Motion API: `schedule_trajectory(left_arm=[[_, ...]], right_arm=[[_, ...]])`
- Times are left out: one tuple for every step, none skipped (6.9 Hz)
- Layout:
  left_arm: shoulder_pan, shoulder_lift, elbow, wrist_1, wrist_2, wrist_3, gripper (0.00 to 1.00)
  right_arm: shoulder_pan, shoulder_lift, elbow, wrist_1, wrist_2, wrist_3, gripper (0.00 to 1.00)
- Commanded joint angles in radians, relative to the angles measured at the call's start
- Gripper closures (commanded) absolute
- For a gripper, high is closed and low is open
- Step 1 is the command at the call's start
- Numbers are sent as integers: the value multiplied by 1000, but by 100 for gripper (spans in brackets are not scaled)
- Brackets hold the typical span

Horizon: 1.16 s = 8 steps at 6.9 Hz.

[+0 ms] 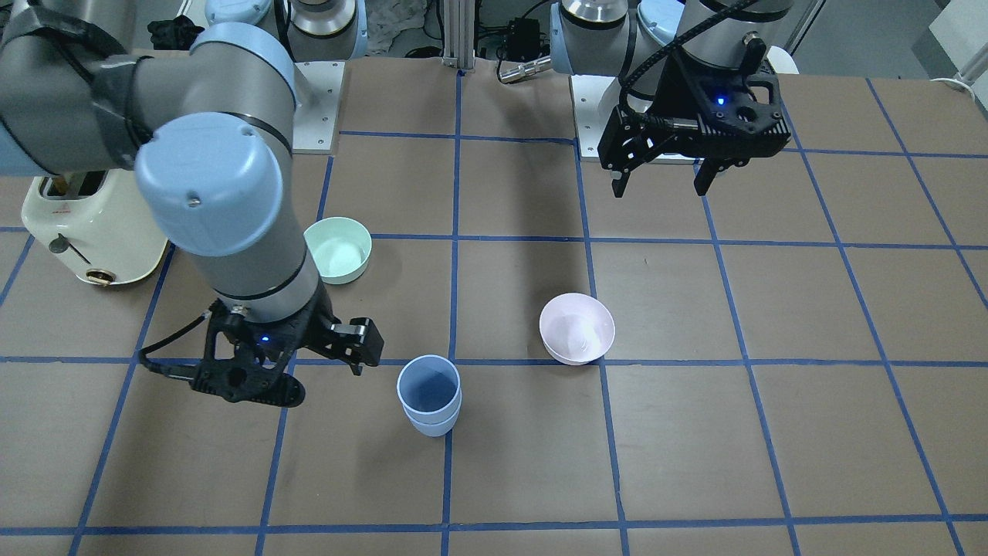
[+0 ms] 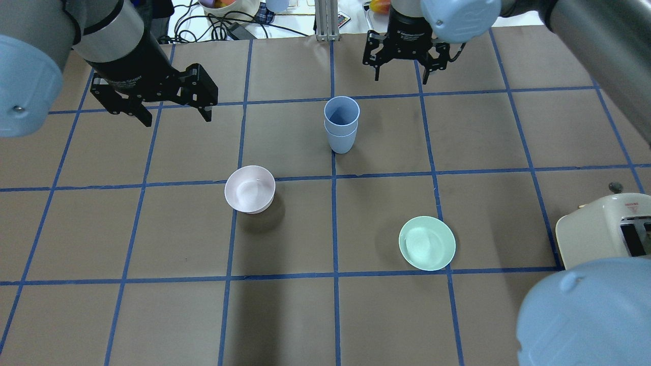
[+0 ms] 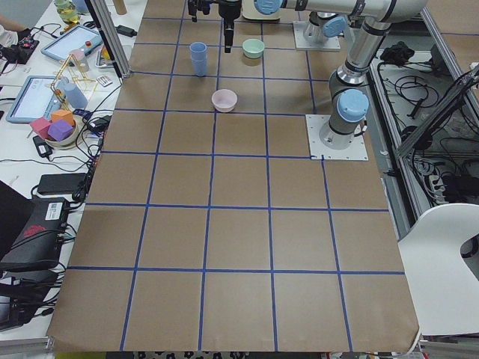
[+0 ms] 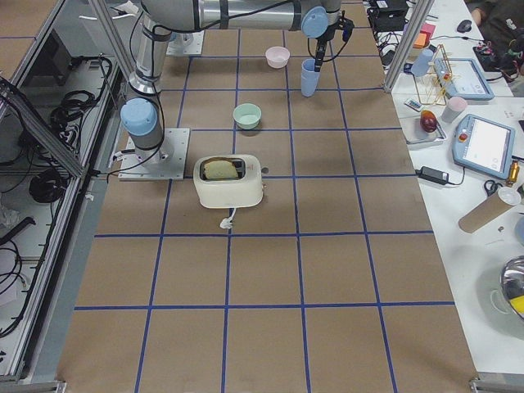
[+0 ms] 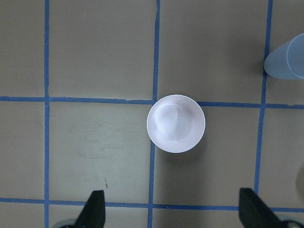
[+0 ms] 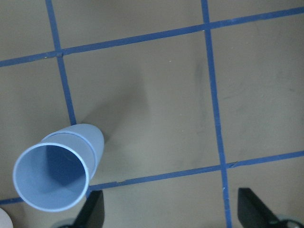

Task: Stack blue cups with both arms

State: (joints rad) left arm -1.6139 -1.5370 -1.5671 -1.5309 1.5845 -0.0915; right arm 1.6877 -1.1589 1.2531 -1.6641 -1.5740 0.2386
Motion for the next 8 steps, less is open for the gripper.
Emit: schedule_trajectory(left_arm=[[-1,0,-1,0,0,-1,0],[-1,0,-2,0,0,1,0],[-1,0,-4,0,0,1,0],[-3,0,-4,0,0,-1,0],[-1,0,-4,0,0,-1,0],[-3,0,-4,-2,0,-1,0],[-3,0,-2,-5,0,-1,0],[-3,0,-2,-6,0,-1,0]], right_arm=[[-116,-123,55,90,3,-191,0],[-127,-195,124,122,6,-194,0],[-134,-270,194,121,3,-194,0],[-134,-309,240,124,6,-191,0],[-132,-314,262,112,5,-183,0],[-126,-315,264,113,5,-180,0],[-129,-317,264,113,5,-180,0],[-129,-315,262,116,5,-180,0]])
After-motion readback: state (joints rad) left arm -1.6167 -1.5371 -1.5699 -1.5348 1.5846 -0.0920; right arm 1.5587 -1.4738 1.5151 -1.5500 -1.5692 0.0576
